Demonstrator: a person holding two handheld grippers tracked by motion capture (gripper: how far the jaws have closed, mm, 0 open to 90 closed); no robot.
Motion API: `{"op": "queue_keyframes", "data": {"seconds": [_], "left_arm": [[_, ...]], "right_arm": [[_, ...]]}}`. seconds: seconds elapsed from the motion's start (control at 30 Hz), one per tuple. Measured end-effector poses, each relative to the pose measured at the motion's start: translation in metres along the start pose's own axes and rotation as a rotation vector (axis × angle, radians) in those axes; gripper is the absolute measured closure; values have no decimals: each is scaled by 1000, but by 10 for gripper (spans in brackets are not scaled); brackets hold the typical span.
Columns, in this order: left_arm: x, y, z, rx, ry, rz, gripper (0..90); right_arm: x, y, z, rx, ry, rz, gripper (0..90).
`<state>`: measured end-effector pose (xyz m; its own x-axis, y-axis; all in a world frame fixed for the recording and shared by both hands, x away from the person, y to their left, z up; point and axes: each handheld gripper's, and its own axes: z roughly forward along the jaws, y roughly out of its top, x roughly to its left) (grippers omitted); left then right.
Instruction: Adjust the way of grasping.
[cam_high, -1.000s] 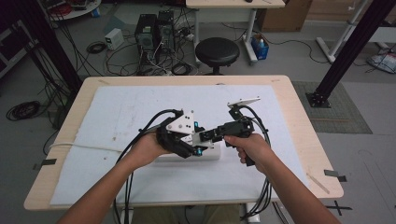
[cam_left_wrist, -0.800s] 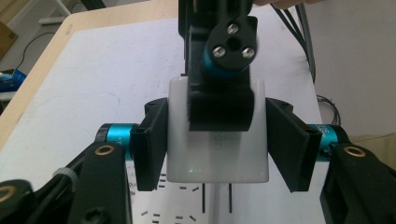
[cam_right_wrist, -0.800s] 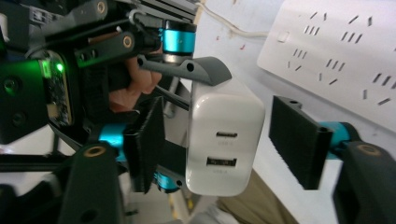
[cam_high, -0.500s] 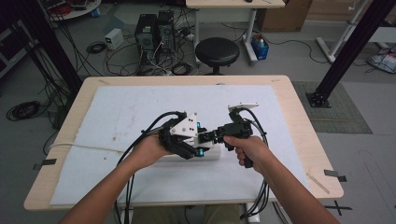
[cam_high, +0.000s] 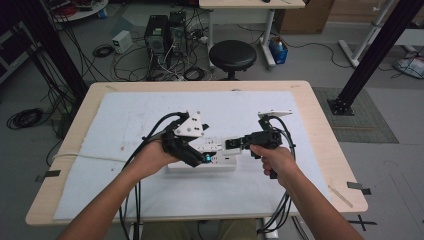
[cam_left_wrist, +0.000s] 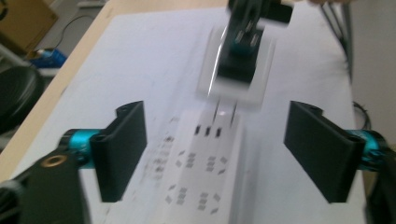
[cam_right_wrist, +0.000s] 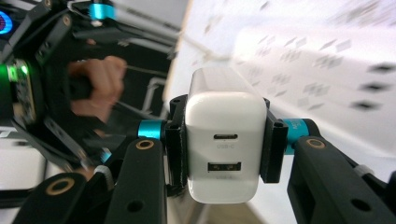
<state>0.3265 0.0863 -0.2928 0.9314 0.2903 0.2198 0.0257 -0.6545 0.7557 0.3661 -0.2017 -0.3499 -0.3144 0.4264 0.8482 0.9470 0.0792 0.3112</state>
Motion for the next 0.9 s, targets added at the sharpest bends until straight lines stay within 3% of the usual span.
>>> {"op": "queue_keyframes", "data": {"seconds": [0.1, 0.17, 0.27, 0.43, 0.53, 0.67, 0.9], "left_arm": [[12, -13, -13, 42, 22, -45, 178], [20, -22, -22, 88, 40, -86, 178], [32, -36, -32, 176, 70, -146, 178], [43, -54, -43, 295, 74, -235, 178], [43, -61, -47, 341, 80, -252, 178], [42, -66, -53, 373, 38, -273, 178], [50, -77, -62, 433, 56, -249, 178]], "right_arm": [[-7, -1, -17, -36, -60, -26, 618], [-7, -3, -24, -33, -128, -82, 618], [-2, -4, -29, 13, -251, -184, 618], [11, -2, -33, 105, -474, -367, 618], [18, -2, -38, 145, -554, -460, 618], [24, -1, -44, 191, -629, -547, 618], [30, 0, -51, 272, -742, -616, 618]]}}
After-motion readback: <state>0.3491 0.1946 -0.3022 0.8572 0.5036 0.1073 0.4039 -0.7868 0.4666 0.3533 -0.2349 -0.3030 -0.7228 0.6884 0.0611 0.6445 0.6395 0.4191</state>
